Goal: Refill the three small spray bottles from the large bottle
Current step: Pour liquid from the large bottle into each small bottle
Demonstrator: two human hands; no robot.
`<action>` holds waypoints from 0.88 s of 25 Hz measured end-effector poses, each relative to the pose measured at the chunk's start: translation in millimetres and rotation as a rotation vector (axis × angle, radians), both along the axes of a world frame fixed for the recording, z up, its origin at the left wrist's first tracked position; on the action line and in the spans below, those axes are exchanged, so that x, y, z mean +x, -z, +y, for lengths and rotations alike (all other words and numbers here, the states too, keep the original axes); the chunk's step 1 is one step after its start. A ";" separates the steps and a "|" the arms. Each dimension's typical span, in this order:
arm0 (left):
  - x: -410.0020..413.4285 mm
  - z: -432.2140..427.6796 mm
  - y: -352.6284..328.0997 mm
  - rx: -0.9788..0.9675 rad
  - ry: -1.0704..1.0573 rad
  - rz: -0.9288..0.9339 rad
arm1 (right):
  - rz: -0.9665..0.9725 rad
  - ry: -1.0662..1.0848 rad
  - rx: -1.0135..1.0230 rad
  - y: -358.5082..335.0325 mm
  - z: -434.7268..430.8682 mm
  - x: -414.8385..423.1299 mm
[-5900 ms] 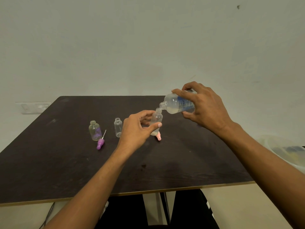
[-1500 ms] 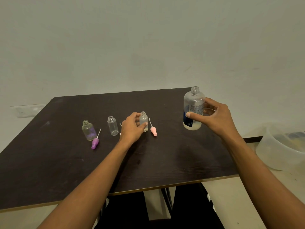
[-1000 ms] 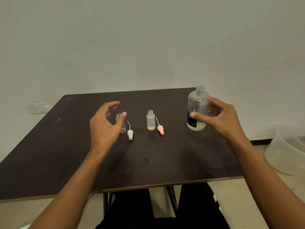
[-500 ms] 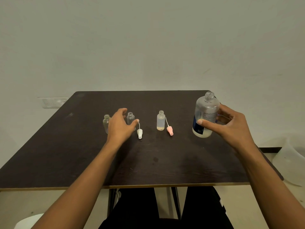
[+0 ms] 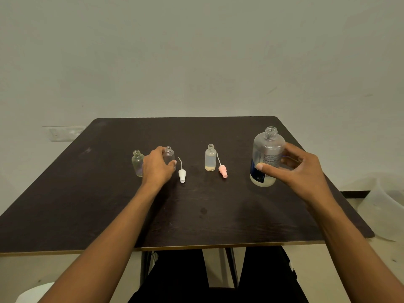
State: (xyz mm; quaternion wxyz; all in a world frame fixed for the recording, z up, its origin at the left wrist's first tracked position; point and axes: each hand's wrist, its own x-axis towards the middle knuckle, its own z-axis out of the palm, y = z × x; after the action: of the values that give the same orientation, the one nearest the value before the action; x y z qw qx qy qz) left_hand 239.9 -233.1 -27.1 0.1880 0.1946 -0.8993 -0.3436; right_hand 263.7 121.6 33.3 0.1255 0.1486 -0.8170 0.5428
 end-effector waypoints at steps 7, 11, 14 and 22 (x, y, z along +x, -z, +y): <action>10.9 1.3 -13.2 0.031 -0.015 0.069 | 0.025 0.007 0.016 -1.0 1.4 -2.6; 28.1 12.6 -41.2 0.125 0.033 0.199 | 0.047 0.008 0.029 -11.0 3.4 -2.5; 39.7 27.0 -60.7 0.156 0.111 0.277 | 0.078 0.008 0.040 -25.5 2.7 -2.5; 58.4 77.1 -98.5 0.206 0.356 0.379 | 0.161 -0.005 0.070 -67.1 0.6 -7.9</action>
State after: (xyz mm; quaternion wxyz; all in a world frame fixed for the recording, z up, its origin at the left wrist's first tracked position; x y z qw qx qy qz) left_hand 298.3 -155.9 71.4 0.2689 -0.0160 -0.8285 -0.4910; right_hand 255.8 122.2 100.4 0.1841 0.1984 -0.8224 0.5004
